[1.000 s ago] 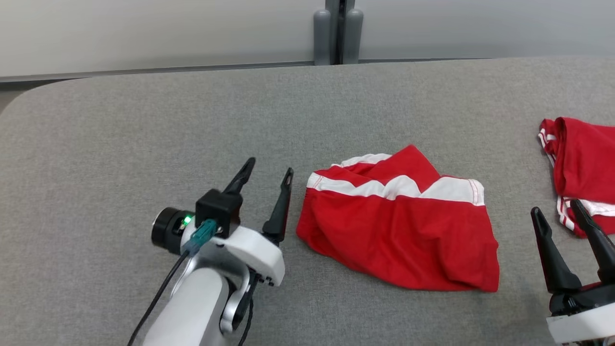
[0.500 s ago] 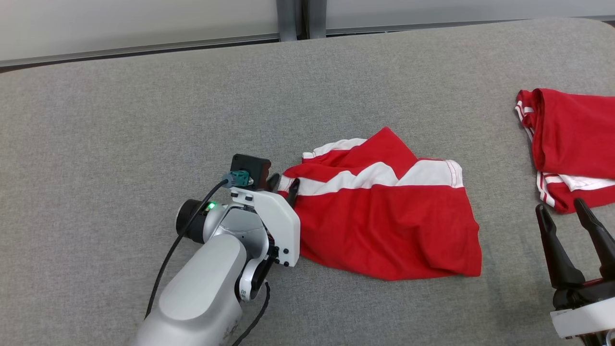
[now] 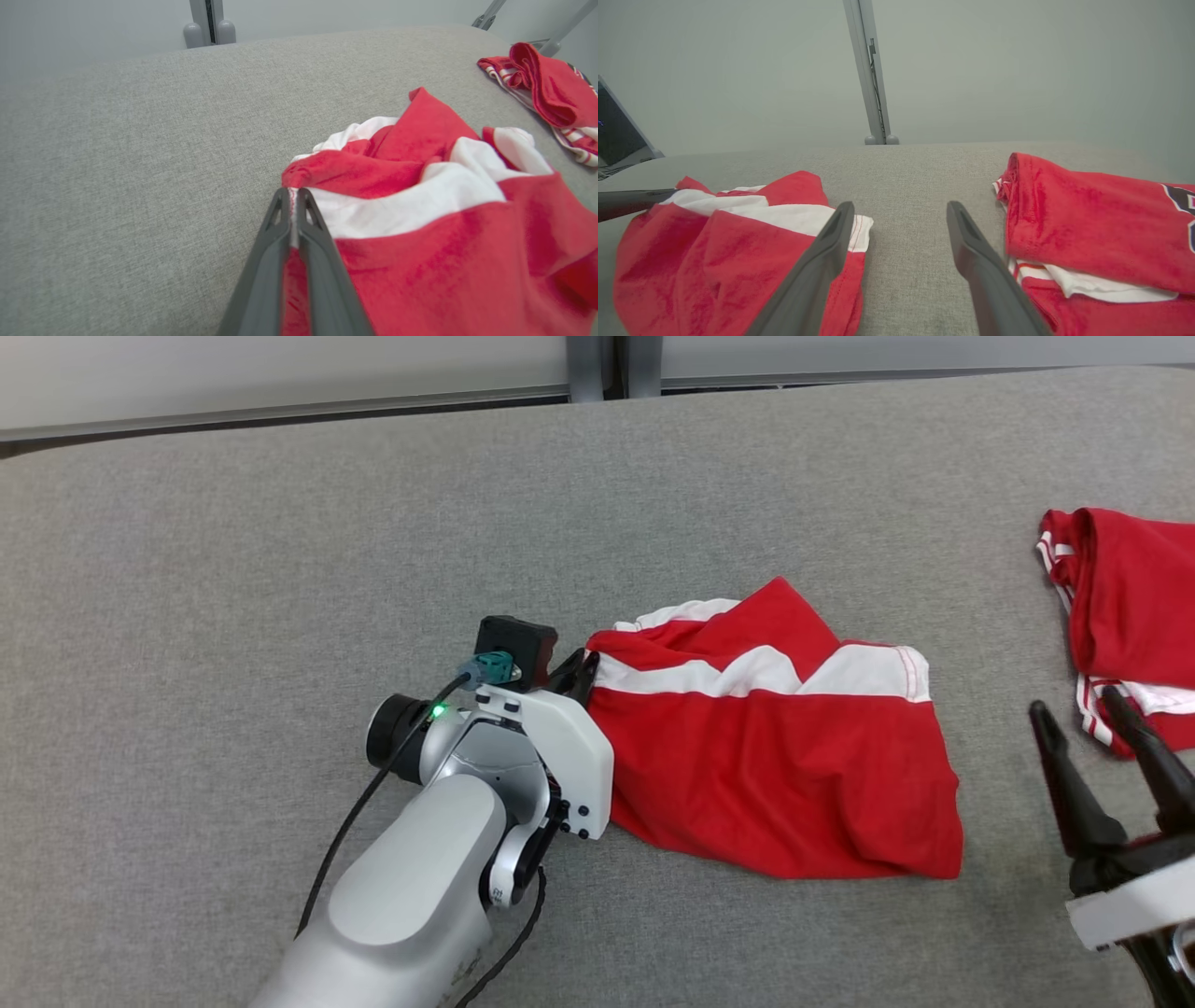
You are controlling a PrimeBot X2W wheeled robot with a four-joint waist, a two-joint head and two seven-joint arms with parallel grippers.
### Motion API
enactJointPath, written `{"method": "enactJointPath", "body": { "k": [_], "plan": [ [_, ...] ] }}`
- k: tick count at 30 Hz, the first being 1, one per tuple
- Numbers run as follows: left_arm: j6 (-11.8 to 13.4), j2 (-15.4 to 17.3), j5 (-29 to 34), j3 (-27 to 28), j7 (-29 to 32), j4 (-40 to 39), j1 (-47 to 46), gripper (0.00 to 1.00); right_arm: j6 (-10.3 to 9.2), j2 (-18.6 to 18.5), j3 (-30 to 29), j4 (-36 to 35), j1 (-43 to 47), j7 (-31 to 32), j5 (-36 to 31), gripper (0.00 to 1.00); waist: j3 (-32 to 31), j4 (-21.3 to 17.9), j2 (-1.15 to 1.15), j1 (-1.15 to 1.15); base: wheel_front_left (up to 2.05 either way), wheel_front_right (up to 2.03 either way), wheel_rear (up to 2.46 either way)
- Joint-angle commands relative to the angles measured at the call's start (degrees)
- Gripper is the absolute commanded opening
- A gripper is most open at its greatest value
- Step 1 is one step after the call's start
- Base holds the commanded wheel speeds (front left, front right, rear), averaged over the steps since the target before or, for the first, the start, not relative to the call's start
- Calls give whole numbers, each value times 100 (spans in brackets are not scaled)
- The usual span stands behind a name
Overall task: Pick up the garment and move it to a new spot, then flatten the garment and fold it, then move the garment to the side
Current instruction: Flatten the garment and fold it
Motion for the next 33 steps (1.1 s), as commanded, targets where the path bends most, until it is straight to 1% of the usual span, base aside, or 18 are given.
{"method": "enactJointPath", "body": {
  "k": [1, 6, 7, 12, 15, 16, 17, 18, 19, 20, 28, 30, 33],
  "plan": [
    [58, 27, -21, -60, -65, -62, -138, 0, -2, -153, 245, 163, -300, 92, 126, 100, 72, 76, 0, 0, 0, 0, 0],
    [150, 27, -123, -312, -188, -209, -249, 0, -2, -368, 1100, 659, -1093, 291, 568, 100, 252, 264, 0, 0, 0, 0, 0],
    [150, 27, -123, -312, -188, -209, -249, 0, -2, -368, 1100, 659, -1093, 291, 568, 100, 252, 264, 0, 0, 0, 0, 0],
    [266, 26, -266, -589, -354, -284, -353, 0, -3, -474, 1852, 1278, -1730, 595, 1156, 100, 364, 391, 0, 0, 0, 0, 0],
    [319, 25, -360, -716, -450, -278, -405, 0, -2, -536, 2245, 1445, -1982, 689, 1539, 100, 394, 427, 0, 0, 0, 0, 0],
    [332, 25, -382, -756, -490, -271, -406, 0, -3, -549, 2372, 1472, -2024, 723, 1709, 88, 400, 431, 0, 0, 0, 0, 0],
    [343, 25, -406, -789, -528, -265, -416, 0, -3, -586, 2469, 1489, -2080, 716, 1828, 47, 405, 433, 0, 0, 0, 0, 0],
    [363, 26, -421, -814, -562, -256, -436, 0, -3, -647, 2558, 1509, -2148, 687, 1903, 35, 414, 435, 0, 0, 0, 0, 0],
    [367, 25, -443, -842, -596, -249, -460, 0, -3, -687, 2653, 1519, -2198, 660, 2004, 11, 422, 439, 0, 0, 0, 0, 0],
    [376, 25, -470, -863, -632, -244, -483, 0, -2, -708, 2736, 1519, -2238, 608, 2099, 0, 428, 442, 0, 0, 0, 0, 0],
    [460, 25, -498, -944, -980, -153, -510, 0, -3, -1056, 3214, 1382, -2474, 9, 2513, 0, 421, 427, 0, 0, 0, 0, 0],
    [481, 25, -451, -917, -1152, -172, -533, 0, -3, -1141, 3223, 1344, -2511, -169, 2435, 0, 381, 425, 0, 0, 0, 0, 0],
    [550, 72, -398, -814, -1482, -315, -513, 0, -3, -1191, 3070, 1263, -2520, -297, 2224, 0, 263, 416, 0, 0, 0, 0, 0]
  ]
}}
